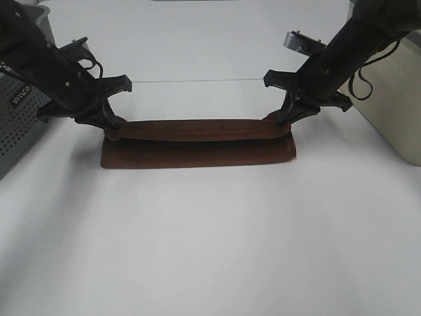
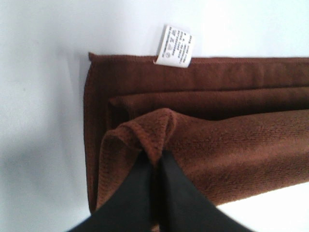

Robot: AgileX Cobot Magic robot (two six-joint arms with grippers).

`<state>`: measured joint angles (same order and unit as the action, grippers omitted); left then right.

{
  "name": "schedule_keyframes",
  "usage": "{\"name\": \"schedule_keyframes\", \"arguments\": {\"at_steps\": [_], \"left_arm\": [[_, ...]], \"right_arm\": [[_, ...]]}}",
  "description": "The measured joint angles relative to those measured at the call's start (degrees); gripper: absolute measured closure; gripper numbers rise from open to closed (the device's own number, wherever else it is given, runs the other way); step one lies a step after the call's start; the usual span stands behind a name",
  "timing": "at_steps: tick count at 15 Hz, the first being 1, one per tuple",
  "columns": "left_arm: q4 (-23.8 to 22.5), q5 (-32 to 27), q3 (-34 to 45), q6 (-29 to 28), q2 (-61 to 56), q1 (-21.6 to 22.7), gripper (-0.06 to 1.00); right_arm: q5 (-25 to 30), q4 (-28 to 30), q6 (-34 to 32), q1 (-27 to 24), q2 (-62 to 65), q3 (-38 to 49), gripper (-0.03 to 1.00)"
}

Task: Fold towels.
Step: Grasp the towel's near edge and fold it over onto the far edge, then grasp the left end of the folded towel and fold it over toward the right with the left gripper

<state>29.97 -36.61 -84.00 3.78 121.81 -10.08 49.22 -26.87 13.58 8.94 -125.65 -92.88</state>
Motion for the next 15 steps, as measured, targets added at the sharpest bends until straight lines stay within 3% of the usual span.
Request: {"name": "schedule_keyframes", "arguments": {"at_steps": [3, 5, 7, 8, 10, 15], "left_arm": [[0.0, 2.18, -3.09, 0.0, 5.5, 0.0, 0.93], [0.0, 2.81, -3.38, 0.0, 6.76, 0.0, 0.82], [-0.06, 3.15, -3.5, 0.0, 6.53, 0.0, 0.5], [-0.23, 3.32, -3.67, 0.0, 6.07, 0.06, 0.25], [-0.52, 3.32, -3.67, 0.0, 6.02, 0.17, 0.15], [0.52, 2.98, -3.67, 0.0, 7.73, 0.17, 0.15]], "right_arm": [[-2.92, -0.06, 0.0, 0.0, -4.53, -1.72, 0.93], [-3.21, -0.11, 0.0, 0.0, -5.44, -1.72, 0.67], [-2.81, -0.17, 0.0, 0.0, -5.56, -2.06, 0.32], [-1.32, 0.06, 0.0, -0.06, -5.39, -2.35, 0.19], [-0.23, 1.2, 0.0, -0.06, -4.18, -2.35, 0.15], [-0.17, 2.35, 0.0, -0.06, -1.78, -2.41, 0.14]]}}
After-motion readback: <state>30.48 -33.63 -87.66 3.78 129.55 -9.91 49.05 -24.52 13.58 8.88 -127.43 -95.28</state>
